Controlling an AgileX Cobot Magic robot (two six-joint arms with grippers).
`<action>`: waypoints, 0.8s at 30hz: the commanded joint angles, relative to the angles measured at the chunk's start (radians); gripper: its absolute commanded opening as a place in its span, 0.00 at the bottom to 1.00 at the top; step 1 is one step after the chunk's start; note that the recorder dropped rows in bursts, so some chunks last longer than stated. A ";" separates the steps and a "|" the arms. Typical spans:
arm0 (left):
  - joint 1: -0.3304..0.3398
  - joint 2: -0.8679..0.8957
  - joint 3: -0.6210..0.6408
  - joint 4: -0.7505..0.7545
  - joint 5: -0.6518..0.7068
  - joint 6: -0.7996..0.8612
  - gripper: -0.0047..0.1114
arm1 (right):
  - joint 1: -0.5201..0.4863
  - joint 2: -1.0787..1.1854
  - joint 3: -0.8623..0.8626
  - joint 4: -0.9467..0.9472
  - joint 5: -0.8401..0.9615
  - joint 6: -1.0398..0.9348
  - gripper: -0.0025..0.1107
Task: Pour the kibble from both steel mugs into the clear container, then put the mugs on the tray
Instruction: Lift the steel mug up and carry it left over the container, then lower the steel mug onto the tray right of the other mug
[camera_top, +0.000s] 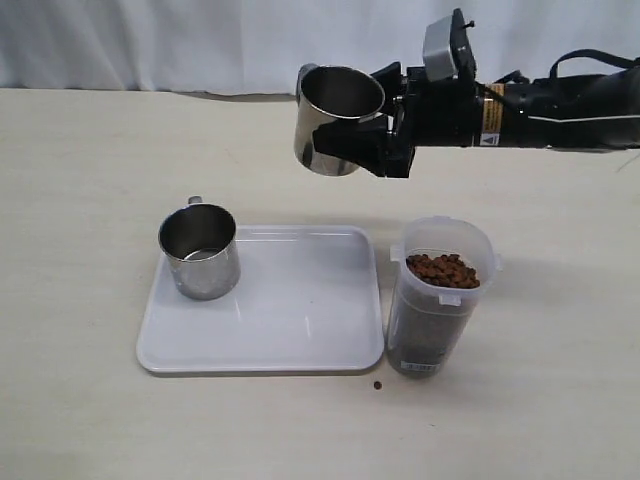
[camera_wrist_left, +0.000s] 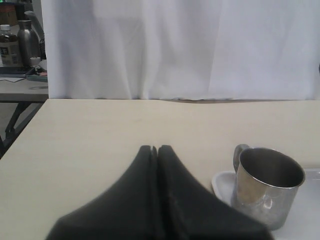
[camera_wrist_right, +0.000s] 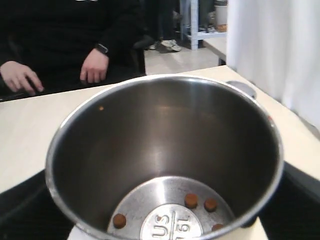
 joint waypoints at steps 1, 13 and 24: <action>-0.009 -0.005 0.003 0.003 -0.015 0.000 0.04 | -0.005 0.055 -0.080 -0.058 -0.055 0.017 0.07; -0.009 -0.005 0.003 0.003 -0.015 0.000 0.04 | -0.005 0.226 -0.081 -0.043 -0.055 -0.130 0.07; -0.009 -0.005 0.003 0.003 -0.015 0.000 0.04 | 0.050 0.294 -0.082 -0.013 -0.055 -0.178 0.07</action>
